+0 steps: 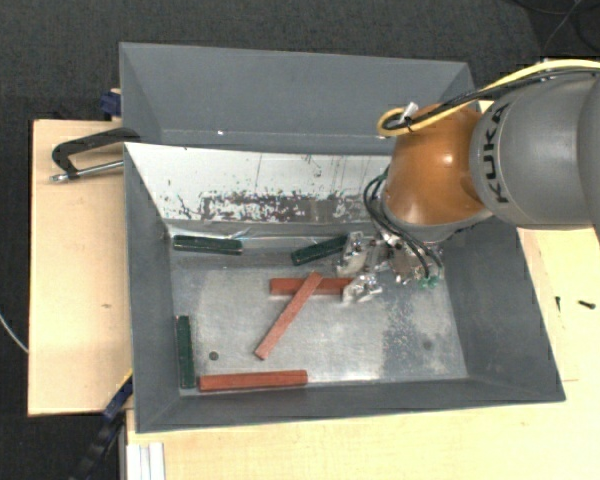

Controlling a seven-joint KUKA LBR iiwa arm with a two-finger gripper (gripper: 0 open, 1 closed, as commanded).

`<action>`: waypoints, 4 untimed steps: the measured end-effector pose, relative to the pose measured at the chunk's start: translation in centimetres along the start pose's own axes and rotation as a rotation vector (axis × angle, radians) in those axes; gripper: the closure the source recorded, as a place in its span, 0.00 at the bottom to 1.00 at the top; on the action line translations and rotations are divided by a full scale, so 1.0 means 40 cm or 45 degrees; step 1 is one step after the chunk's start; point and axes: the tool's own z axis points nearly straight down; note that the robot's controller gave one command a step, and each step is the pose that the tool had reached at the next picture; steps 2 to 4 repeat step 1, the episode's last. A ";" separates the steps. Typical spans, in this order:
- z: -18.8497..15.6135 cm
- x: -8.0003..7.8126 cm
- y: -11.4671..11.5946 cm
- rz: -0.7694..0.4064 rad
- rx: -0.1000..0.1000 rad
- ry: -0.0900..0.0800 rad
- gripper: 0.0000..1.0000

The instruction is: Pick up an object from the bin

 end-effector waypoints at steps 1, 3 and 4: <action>-0.323 0.018 -0.025 -0.048 0.001 -0.012 1.00; -0.323 0.018 -0.025 -0.048 0.001 -0.012 1.00; -0.323 0.018 -0.025 -0.048 0.001 -0.012 1.00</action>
Offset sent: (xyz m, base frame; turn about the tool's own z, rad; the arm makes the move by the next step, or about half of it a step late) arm 0.0000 0.0000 0.0000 0.0000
